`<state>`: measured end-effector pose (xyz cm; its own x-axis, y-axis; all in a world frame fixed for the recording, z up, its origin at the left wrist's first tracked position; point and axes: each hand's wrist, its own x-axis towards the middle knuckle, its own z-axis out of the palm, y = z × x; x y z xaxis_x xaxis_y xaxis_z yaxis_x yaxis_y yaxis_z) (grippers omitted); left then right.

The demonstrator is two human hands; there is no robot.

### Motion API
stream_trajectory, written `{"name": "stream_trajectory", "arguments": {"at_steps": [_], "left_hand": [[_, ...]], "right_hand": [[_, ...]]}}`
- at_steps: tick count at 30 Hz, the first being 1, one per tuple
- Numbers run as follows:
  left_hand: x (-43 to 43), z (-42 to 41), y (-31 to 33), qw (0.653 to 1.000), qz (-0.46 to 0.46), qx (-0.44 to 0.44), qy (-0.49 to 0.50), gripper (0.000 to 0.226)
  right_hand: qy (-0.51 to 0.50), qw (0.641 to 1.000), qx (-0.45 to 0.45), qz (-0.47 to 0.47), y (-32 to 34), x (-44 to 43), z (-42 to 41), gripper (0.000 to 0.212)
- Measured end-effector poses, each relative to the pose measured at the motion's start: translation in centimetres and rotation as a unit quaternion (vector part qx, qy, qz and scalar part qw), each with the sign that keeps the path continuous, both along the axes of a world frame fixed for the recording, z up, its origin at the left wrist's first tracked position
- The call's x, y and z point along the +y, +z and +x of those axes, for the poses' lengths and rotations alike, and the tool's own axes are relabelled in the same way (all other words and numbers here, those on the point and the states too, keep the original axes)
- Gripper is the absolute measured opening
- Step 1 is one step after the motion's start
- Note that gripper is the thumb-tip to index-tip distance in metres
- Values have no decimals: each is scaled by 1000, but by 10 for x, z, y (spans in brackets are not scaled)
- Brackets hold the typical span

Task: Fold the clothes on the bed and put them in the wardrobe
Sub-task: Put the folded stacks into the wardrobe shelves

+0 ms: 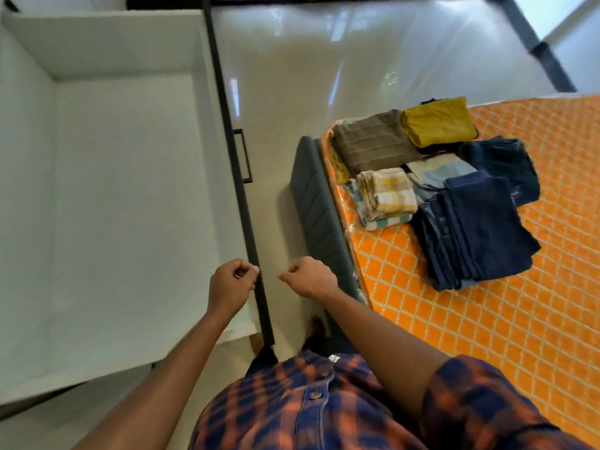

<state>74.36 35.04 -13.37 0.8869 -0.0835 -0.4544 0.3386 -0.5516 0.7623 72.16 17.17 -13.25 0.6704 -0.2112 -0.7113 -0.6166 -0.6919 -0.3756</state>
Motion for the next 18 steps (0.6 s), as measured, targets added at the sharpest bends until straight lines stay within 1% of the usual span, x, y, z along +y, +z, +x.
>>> {"name": "stream_trajectory", "arguments": {"at_steps": [1, 3, 5, 6, 10, 12, 14, 15, 16, 17, 18], "left_hand": [[-9, 10, 2, 1000, -6, -7, -5, 13], [-28, 28, 1, 1000, -18, -9, -12, 10], [-54, 42, -3, 999, -36, 7, -32, 9], [-68, 49, -6, 998, -43, 21, -45, 9], [-144, 73, -27, 991, -54, 95, -83, 15], [-180, 84, -36, 986, -64, 142, -66, 12], [-222, 102, -53, 980, -69, 182, -36, 6], [-237, 110, -59, 978, -69, 194, -25, 8], [-263, 121, -74, 976, -56, 207, -26, 16], [-281, 130, -85, 973, -47, 224, -31, 26], [-305, 142, -97, 969, -45, 242, -35, 39]], "right_hand": [[-16, 1000, -3, -6, 1, -19, -3, 31], [-52, 999, -5, -7, 2, -59, -10, 26], [-98, 995, -3, -1, 0, -104, -18, 23], [-123, 992, -6, -1, -3, -126, -20, 25], [-230, 973, -3, 12, -21, -222, -6, 54], [-264, 964, -33, 0, -28, -258, 11, 65], [-284, 956, -72, 2, -38, -295, 37, 70], [-295, 952, -81, 14, -42, -306, 49, 70], [-305, 949, -76, 25, -55, -325, 64, 70], [-311, 947, -69, 32, -62, -336, 76, 72], [-318, 946, -59, 32, -81, -354, 88, 77]]}}
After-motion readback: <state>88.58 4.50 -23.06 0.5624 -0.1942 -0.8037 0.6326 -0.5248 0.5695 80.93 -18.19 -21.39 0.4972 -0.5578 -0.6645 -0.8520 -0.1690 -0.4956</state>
